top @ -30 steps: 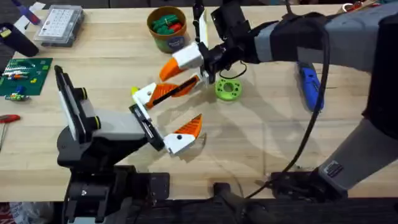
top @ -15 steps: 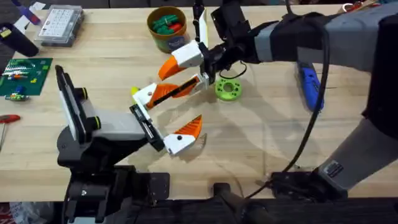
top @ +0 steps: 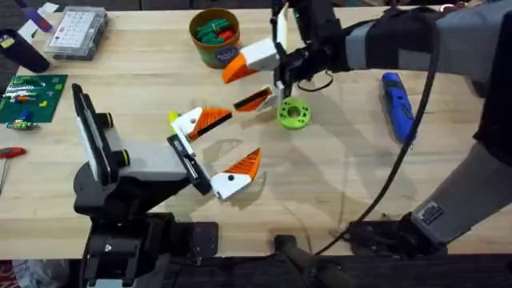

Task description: Pick up the gripper from the table and insert it into the empty holder that is missing its gripper. Then pick up a screw, insert it into the mounting hole, and use the screwdriver to tighten it. Finally, clean up the table by picking up the vegetable and placing it into the bucket.

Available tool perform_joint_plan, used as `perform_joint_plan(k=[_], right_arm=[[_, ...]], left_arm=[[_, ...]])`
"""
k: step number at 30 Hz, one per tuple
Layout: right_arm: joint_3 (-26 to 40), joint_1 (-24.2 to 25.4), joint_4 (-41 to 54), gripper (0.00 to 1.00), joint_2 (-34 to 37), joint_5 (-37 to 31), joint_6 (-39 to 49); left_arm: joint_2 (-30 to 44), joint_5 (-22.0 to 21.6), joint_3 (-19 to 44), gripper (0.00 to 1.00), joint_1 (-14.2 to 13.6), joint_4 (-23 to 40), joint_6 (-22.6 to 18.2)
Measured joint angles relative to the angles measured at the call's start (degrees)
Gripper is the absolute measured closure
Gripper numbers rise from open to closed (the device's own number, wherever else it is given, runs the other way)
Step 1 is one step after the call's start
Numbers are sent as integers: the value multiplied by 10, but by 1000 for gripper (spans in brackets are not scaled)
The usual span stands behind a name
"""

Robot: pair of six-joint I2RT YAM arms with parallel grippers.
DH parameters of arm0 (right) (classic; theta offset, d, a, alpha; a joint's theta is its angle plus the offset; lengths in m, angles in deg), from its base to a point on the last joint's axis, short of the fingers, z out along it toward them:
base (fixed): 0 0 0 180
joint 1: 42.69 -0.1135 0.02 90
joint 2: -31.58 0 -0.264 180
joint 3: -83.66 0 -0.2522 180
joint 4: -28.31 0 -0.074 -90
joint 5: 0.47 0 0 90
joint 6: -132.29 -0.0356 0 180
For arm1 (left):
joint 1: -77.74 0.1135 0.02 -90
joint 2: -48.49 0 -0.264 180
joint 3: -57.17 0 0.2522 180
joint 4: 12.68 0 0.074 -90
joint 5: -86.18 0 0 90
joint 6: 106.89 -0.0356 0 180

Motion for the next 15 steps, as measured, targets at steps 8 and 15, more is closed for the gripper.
perform_joint_plan(k=[8, 15], right_arm=[[0, 54, -2, 8, -2, -3, 2], [0, 80, -2, 8, -6, -68, 1]], left_arm=[[0, 0, 0, 11, 0, 0, 0], [0, 0, 0, 11, 0, 0, 0]])
